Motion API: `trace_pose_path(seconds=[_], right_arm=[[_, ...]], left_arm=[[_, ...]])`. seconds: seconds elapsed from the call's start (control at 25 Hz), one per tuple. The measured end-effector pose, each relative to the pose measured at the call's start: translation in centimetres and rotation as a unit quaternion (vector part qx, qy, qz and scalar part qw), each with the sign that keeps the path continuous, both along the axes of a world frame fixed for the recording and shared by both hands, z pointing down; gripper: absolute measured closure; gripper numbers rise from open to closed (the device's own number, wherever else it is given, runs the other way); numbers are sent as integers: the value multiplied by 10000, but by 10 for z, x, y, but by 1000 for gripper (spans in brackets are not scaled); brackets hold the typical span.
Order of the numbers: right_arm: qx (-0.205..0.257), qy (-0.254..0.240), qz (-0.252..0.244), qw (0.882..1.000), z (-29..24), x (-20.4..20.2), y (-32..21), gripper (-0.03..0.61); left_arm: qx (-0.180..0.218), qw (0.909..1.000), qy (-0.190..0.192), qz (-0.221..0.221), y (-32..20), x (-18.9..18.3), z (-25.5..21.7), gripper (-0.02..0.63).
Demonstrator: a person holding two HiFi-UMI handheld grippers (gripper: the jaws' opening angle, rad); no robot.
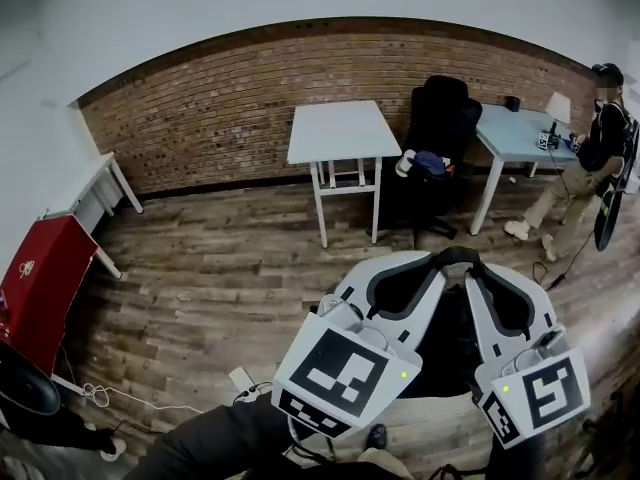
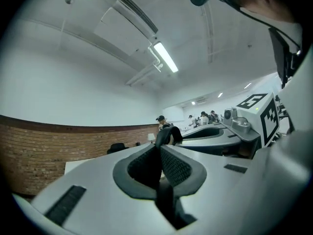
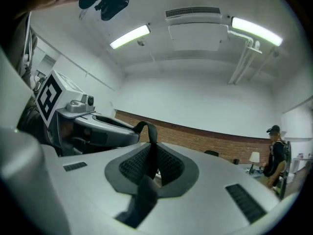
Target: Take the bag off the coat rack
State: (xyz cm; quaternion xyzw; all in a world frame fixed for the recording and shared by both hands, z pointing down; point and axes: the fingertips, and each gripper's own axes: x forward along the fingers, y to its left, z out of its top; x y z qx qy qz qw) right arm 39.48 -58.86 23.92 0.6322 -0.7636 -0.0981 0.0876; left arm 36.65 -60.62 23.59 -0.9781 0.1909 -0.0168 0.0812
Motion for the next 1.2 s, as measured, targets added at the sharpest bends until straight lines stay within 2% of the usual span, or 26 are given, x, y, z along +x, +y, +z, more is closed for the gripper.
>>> trace_pose_path(seconds=[0.16,0.24,0.52,0.76,1.2], right_arm=[[-30,97,-735,9972,3,13,-68,541],[-35,161,-949,9953,2,17,-103,541],[-45,264,-1418,9895,11,14,-199,541],[-148,249,-1526,9879,25,20,-291,541],[-117,273,-1226,9920,42,33,-493,541]], left_arm=[[-140,9970,107,-751,-65,9,5,574],[-174,9944,151,-1030,-98,12,5,574],[-189,9870,228,-1579,-191,9,13,574],[-150,9853,183,-1695,-283,15,25,574],[-308,9889,311,-1423,-486,28,40,574]])
